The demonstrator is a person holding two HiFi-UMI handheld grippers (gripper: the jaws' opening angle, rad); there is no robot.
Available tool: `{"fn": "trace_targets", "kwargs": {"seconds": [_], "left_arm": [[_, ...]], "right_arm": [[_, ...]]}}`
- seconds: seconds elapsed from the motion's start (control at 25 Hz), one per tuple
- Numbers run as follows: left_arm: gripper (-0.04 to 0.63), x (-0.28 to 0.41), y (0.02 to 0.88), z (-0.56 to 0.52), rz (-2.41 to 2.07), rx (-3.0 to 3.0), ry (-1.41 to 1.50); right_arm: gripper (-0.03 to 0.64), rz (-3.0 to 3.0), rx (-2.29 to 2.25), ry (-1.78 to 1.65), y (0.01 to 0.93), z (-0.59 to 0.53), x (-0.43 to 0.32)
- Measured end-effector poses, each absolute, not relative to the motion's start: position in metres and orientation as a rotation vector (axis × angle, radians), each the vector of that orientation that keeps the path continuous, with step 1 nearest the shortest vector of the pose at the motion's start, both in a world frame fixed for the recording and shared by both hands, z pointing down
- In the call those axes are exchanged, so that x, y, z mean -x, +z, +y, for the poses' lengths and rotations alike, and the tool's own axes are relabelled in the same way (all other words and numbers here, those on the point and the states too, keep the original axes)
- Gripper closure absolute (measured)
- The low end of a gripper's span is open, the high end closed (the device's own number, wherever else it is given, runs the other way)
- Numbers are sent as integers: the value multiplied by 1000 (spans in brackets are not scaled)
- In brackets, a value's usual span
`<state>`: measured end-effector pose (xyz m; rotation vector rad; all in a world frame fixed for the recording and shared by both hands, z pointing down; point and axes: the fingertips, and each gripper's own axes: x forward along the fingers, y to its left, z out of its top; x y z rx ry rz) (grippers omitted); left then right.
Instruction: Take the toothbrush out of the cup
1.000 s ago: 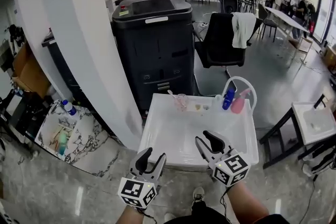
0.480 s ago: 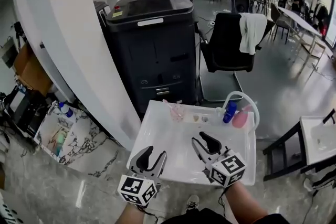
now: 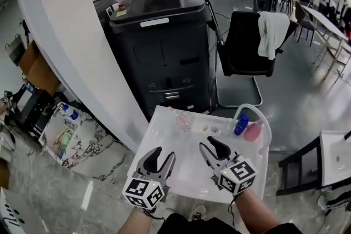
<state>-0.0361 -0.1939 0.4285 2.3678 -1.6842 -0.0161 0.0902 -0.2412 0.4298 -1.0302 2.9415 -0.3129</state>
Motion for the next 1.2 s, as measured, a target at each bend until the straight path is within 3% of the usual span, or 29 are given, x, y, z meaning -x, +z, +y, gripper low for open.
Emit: {"fn": "trace_targets", "kwargs": {"seconds": [0.6,1.2], "left_arm": [[394,31,445,-240,-1604,-2291,-112],[394,65,517,-317,-1475,-2176,-127]], "right_arm": [[479,2925,1067,-321,435,-267,-108],[479,2922,1212,-396,463,-315,-83]]}}
